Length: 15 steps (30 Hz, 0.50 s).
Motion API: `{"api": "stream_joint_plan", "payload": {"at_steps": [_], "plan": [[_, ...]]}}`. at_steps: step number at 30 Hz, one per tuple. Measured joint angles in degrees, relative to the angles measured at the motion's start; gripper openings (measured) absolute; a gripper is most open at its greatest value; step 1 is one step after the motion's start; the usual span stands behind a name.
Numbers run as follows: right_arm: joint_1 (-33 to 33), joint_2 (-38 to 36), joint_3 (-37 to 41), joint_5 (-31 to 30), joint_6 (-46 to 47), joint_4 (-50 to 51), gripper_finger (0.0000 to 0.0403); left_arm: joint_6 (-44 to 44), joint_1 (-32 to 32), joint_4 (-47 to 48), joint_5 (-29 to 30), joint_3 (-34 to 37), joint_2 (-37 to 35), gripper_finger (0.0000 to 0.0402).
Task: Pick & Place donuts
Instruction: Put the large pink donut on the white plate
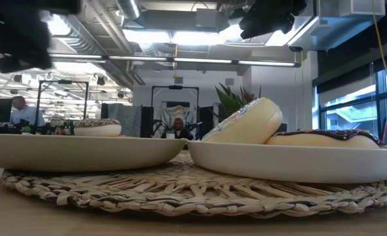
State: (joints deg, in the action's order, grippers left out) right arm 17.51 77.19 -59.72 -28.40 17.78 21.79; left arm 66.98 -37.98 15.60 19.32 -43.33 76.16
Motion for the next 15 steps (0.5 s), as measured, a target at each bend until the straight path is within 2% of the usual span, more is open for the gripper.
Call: {"api": "stream_joint_plan", "payload": {"at_steps": [5,15], "plan": [[0.0,0.0,0.0,0.0,0.0,0.0,0.0178,-0.4,-4.7,-2.0,-2.7,0.0,1.6,0.0107],[0.0,0.0,0.0,-0.4,0.1,-0.3,0.0178,-1.8,-11.3,-3.6,-2.3,0.0,7.0,0.0098]]}}
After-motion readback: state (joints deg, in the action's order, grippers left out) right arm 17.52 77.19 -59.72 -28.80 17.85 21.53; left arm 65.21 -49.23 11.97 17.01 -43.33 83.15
